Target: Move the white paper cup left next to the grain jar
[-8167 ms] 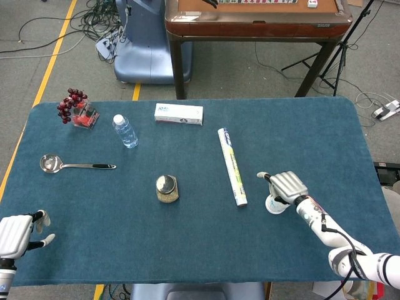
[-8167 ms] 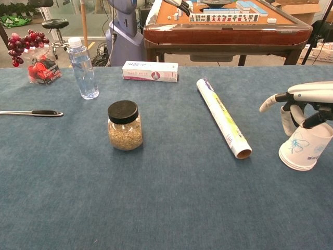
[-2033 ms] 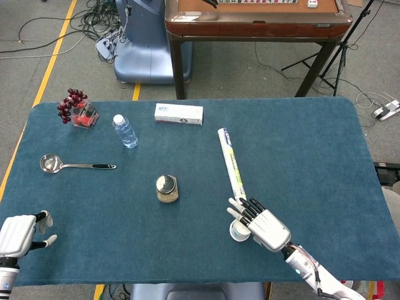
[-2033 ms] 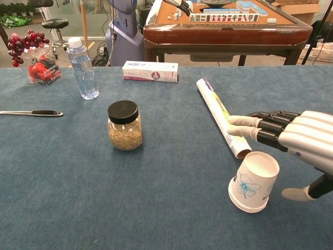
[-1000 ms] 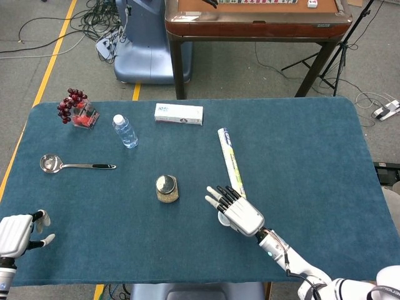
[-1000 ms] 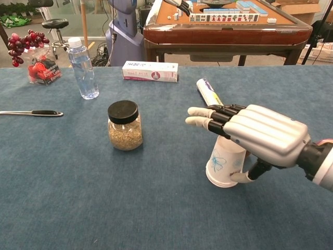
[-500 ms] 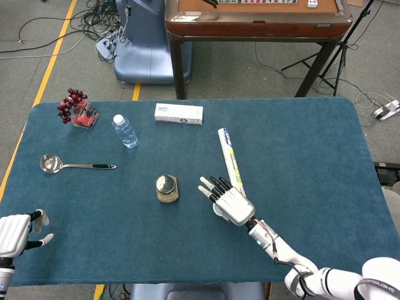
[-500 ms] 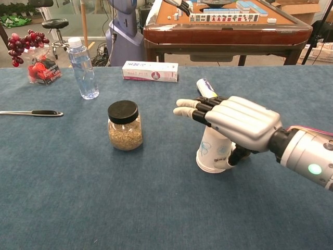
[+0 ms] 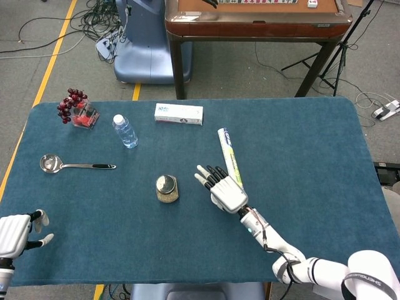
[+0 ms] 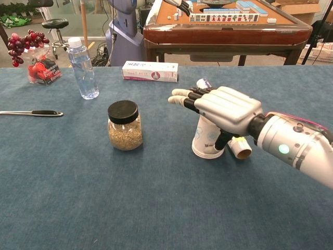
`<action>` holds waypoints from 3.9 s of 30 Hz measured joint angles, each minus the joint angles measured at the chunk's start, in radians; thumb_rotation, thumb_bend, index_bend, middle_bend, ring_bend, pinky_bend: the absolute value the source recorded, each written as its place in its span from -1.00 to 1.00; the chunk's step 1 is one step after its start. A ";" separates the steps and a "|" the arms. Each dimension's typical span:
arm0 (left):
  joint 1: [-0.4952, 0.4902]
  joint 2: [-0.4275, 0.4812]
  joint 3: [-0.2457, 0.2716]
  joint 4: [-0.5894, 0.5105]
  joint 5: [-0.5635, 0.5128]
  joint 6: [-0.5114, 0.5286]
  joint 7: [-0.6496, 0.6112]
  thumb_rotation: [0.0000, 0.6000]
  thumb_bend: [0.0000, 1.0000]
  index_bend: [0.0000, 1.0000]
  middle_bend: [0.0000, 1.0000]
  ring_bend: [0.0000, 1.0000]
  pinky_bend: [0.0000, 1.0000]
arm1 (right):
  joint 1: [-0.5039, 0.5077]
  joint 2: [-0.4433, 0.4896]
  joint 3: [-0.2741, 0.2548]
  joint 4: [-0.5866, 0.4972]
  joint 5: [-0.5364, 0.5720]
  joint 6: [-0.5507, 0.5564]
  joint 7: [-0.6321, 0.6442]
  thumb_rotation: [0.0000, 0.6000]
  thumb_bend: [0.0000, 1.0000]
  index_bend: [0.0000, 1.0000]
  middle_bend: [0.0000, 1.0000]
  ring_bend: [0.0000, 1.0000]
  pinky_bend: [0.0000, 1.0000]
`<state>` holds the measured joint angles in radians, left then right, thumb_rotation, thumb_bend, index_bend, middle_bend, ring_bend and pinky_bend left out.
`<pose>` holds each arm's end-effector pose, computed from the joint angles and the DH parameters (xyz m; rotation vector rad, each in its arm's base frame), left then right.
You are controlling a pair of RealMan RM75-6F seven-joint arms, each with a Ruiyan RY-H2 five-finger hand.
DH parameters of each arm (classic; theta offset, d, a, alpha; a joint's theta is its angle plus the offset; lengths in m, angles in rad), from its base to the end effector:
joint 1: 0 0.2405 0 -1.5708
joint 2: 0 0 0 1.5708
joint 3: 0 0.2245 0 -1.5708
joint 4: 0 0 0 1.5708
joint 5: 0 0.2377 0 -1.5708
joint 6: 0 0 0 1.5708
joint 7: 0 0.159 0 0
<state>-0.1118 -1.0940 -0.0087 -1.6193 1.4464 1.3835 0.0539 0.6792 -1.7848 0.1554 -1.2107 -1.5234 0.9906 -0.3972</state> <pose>-0.3079 0.1929 0.1096 -1.4534 -0.9576 -0.7569 -0.1046 -0.3131 -0.1040 2.0599 -0.5364 0.9667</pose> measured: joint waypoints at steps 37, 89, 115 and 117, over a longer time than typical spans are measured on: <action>-0.001 -0.003 -0.003 0.002 -0.008 -0.004 0.004 1.00 -0.82 0.16 0.34 0.29 0.66 | -0.012 0.089 -0.032 -0.055 0.086 0.024 -0.102 1.00 -1.00 -1.00 -1.00 -1.00 -0.79; 0.003 0.003 -0.008 -0.001 -0.009 0.006 0.010 1.00 -0.82 0.16 0.34 0.29 0.66 | 0.045 0.143 -0.009 -0.222 0.170 0.055 -0.205 1.00 -1.00 -1.00 -1.00 -1.00 -0.83; 0.019 -0.031 -0.018 0.042 0.057 0.096 -0.012 1.00 -0.82 0.09 -0.16 -0.22 -0.01 | -0.440 0.610 -0.208 -0.506 0.131 0.555 -0.149 1.00 -1.00 -0.77 -0.90 -1.00 -0.83; 0.019 -0.028 -0.018 0.040 0.055 0.093 -0.013 1.00 -0.82 0.09 -0.16 -0.22 -0.01 | -0.477 0.612 -0.215 -0.494 0.125 0.587 -0.121 1.00 -1.00 -0.77 -0.90 -1.00 -0.83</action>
<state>-0.0932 -1.1222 -0.0264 -1.5795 1.5013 1.4765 0.0412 0.2025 -1.1725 -0.0599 -1.7043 -1.3984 1.5777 -0.5179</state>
